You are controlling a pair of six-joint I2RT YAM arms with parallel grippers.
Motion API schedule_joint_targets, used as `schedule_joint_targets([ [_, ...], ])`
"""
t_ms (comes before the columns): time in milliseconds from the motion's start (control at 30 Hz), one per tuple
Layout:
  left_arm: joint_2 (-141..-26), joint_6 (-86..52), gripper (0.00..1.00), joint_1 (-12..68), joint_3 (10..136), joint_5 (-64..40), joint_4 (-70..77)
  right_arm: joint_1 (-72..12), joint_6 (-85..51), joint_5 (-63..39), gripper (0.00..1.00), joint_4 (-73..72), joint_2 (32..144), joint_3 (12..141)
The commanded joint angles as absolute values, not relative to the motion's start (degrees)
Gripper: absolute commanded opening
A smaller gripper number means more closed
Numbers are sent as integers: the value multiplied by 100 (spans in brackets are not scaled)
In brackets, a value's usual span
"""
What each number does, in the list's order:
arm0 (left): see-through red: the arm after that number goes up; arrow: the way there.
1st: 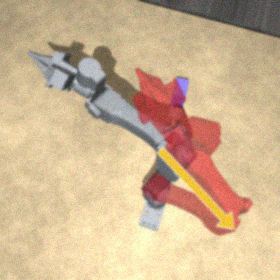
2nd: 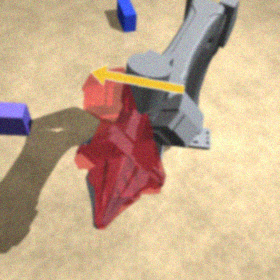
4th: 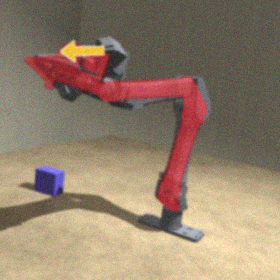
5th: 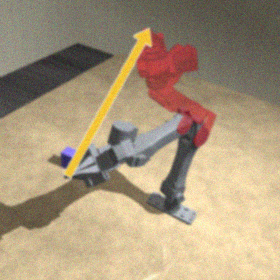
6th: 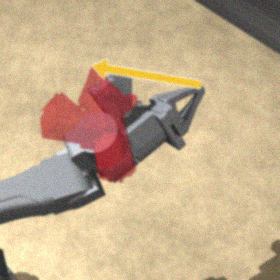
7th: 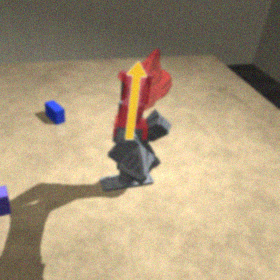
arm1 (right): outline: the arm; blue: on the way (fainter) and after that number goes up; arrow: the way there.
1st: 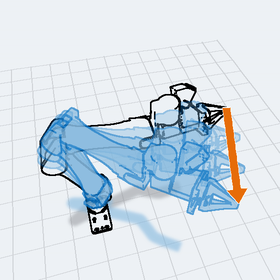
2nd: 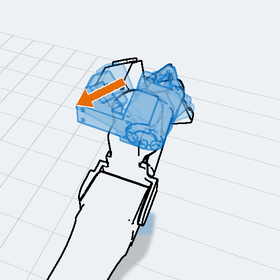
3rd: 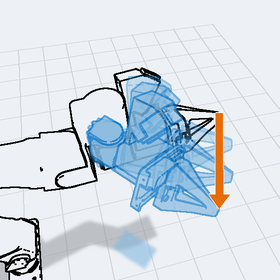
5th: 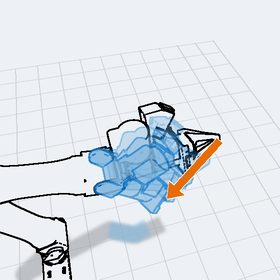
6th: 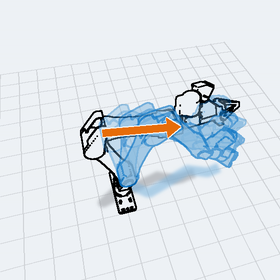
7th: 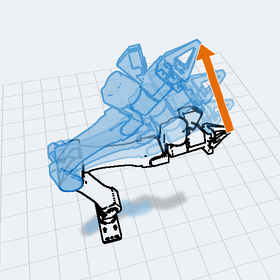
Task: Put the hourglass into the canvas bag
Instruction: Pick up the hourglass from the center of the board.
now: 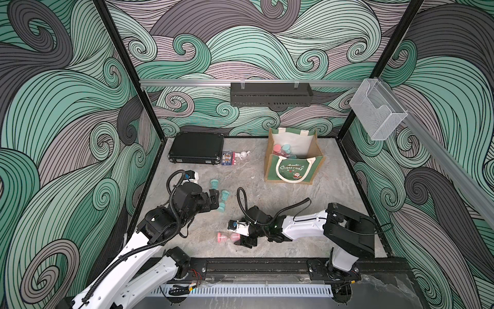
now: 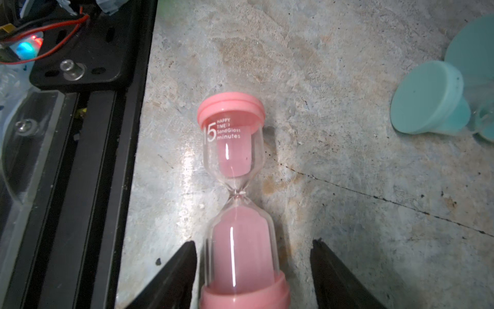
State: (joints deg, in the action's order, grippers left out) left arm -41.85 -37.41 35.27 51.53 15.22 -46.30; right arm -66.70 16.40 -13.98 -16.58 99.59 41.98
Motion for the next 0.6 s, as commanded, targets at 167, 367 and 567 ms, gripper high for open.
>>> schedule_joint_targets([
  [167,-4072,-3846,99,3486,5059,1645,-4547,-6690,1829,-1081,56,-2320,10036,3951],
  [367,-4112,-3823,99,3488,5106,1655,-4544,-6697,1837,-1174,50,-2281,10084,3931],
  [567,-4123,-3814,99,3480,5097,1656,-4518,-6697,1880,-1143,38,-2325,9953,3934],
])
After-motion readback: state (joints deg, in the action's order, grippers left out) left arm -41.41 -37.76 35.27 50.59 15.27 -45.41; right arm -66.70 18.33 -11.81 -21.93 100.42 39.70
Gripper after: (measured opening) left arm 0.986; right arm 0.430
